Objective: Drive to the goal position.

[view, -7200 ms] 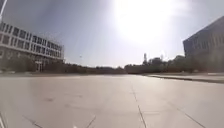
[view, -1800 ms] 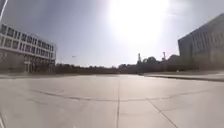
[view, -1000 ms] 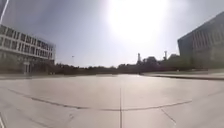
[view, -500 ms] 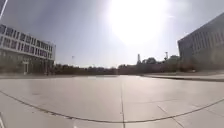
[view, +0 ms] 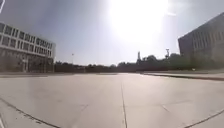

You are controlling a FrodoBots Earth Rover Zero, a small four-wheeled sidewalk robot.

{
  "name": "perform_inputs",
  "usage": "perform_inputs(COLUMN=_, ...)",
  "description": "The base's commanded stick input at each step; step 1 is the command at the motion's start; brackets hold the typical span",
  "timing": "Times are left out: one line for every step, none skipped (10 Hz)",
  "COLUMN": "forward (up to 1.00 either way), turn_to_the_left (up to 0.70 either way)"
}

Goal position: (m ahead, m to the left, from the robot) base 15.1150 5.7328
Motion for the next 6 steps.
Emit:
perform_inputs(forward=0.7, turn_to_the_left=0.0)
perform_inputs(forward=0.7, turn_to_the_left=0.0)
perform_inputs(forward=0.7, turn_to_the_left=0.0)
perform_inputs(forward=0.7, turn_to_the_left=0.0)
perform_inputs(forward=0.7, turn_to_the_left=0.0)
perform_inputs(forward=0.7, turn_to_the_left=0.0)
